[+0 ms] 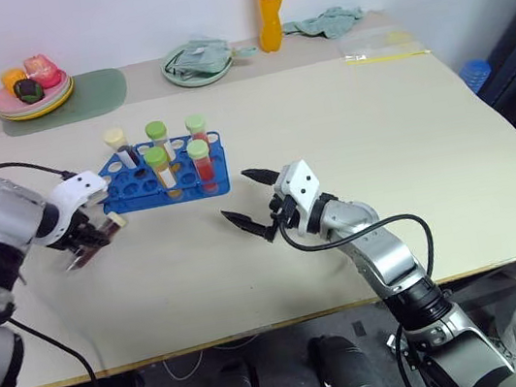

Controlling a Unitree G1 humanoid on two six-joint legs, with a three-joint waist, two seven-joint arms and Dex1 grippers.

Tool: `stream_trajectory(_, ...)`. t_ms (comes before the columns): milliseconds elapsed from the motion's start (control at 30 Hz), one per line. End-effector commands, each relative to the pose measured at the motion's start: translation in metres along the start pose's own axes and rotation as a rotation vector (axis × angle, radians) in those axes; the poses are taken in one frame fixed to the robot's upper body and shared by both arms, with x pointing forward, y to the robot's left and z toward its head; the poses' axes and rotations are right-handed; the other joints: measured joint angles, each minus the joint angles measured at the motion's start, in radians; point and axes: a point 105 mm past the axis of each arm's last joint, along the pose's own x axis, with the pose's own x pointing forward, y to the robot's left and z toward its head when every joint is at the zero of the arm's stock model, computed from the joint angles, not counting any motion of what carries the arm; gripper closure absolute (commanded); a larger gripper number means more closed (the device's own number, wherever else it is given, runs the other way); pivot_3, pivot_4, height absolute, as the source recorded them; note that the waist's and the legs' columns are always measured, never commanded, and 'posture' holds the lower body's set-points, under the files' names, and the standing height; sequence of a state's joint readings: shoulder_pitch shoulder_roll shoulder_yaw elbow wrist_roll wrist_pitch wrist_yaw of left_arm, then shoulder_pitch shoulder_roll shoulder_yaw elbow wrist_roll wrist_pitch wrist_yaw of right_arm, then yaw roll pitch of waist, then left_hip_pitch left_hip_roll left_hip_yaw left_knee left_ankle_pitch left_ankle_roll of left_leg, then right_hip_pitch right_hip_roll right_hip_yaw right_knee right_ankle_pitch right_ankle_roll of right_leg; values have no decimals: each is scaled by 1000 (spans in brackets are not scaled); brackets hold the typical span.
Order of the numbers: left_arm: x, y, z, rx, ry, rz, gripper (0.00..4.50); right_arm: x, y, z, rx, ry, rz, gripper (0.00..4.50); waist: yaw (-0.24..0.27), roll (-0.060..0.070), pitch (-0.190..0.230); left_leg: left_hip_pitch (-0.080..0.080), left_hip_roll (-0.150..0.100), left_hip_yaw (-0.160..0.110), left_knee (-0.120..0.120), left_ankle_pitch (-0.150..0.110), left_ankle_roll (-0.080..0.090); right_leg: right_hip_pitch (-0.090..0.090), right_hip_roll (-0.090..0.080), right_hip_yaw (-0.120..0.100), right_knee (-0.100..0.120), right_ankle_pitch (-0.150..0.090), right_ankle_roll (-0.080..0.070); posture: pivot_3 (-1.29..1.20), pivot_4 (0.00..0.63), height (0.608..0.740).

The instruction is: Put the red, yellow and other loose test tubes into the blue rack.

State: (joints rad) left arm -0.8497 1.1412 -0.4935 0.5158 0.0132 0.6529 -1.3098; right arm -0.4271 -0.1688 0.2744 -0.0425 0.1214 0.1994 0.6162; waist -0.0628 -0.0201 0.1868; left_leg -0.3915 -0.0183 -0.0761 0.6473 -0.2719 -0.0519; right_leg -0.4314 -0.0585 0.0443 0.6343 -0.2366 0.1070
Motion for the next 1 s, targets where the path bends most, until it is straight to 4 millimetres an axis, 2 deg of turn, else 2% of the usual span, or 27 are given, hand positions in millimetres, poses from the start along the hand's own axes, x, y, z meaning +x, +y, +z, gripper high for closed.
stream_trajectory(33,-50,4,5,138,-269,60,3788,-2,1,13,-21,-44,-3,0,-6,0,0,-1,0,0,0,0,0,-1,0,0,0,0,0,0,150,740)
stream_trajectory(200,-83,10,29,51,-723,297,3788,0,3,15,-13,-50,18,0,24,0,0,-1,0,-1,1,0,1,0,-4,-1,1,0,0,0,150,740)
stream_trajectory(300,-103,17,44,-199,-1019,454,3788,1,13,14,24,-45,101,0,39,-1,-1,0,-1,-2,4,-1,1,4,-4,-4,0,0,0,0,150,740)
stream_trajectory(367,-104,17,53,-334,-1144,583,3788,1,17,14,52,-41,152,0,44,-2,-1,0,-2,-2,6,-1,1,4,-4,-4,1,0,0,0,150,740)
stream_trajectory(500,-90,4,74,-400,-1212,899,3788,2,23,16,74,-37,225,0,49,-3,-2,0,-2,-2,7,-1,1,4,-4,-3,2,0,0,0,150,740)
stream_trajectory(600,-77,-6,92,-438,-1268,1066,3788,5,24,17,67,-38,242,0,49,-3,-2,0,-2,-2,6,-1,1,4,-4,-3,1,1,0,0,150,740)
stream_trajectory(667,-62,-14,104,-467,-1294,1098,3788,6,24,18,66,-40,243,0,51,-3,-2,1,-2,-1,6,-1,1,4,-4,-2,1,1,0,0,150,740)
stream_trajectory(833,-30,-19,110,-546,-1273,1061,3788,6,21,18,61,-41,220,0,45,-3,-2,1,-2,-1,5,-1,1,3,-4,-2,1,1,0,0,150,740)
stream_trajectory(1000,-12,-28,120,-547,-1267,988,3788,4,17,18,59,-40,193,0,49,-3,-2,1,-2,0,5,-1,1,3,-4,-2,1,1,0,0,150,740)
